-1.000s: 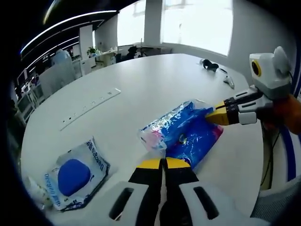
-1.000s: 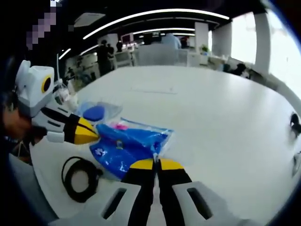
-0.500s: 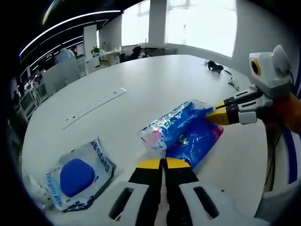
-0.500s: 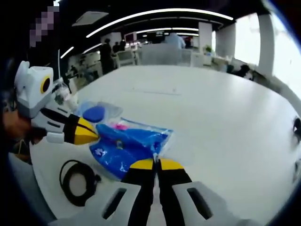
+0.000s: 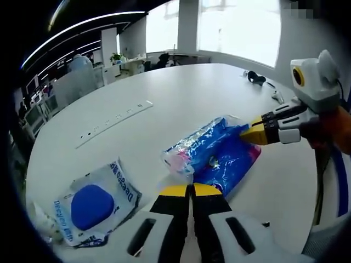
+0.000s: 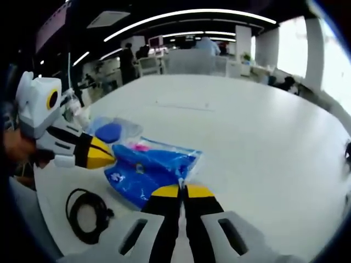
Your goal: Arrange the tabletop items into an orderly group along one side of the table until the central work area is clear of visible clutter.
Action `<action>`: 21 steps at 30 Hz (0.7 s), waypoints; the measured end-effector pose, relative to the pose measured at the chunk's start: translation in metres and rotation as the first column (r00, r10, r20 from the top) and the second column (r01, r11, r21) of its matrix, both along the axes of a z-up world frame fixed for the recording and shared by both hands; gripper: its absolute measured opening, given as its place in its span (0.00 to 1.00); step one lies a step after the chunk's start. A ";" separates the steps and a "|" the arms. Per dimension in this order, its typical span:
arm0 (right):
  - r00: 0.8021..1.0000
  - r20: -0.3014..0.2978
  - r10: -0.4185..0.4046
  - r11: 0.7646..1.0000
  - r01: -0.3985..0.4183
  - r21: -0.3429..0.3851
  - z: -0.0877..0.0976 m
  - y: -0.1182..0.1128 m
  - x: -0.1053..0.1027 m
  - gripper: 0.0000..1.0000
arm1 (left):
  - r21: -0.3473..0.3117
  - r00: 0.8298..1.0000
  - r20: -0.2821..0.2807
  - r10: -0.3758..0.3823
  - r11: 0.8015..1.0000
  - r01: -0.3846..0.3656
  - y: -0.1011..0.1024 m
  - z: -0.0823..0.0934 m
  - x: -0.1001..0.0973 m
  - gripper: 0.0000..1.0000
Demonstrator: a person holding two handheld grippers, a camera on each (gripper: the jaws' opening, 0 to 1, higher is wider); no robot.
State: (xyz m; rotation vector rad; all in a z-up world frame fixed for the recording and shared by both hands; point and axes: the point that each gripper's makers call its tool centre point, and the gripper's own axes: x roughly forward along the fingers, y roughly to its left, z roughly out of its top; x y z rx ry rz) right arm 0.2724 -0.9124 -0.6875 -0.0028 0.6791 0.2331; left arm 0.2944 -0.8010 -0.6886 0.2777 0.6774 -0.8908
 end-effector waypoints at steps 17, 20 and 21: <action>1.000 0.003 0.031 1.000 -0.031 -0.007 -0.008 0.005 0.017 0.00 | 0.005 0.999 0.014 0.029 1.000 -0.029 0.005 -0.007 0.018 0.00; 0.999 0.004 0.036 0.999 -0.036 -0.011 -0.009 0.006 0.021 0.00 | 0.003 0.999 0.013 0.040 0.999 -0.040 0.006 -0.010 0.022 0.00; 0.999 0.003 0.040 0.999 -0.039 -0.012 -0.009 0.007 0.023 0.00 | 0.004 0.999 0.013 0.043 0.999 -0.043 0.006 -0.010 0.023 0.00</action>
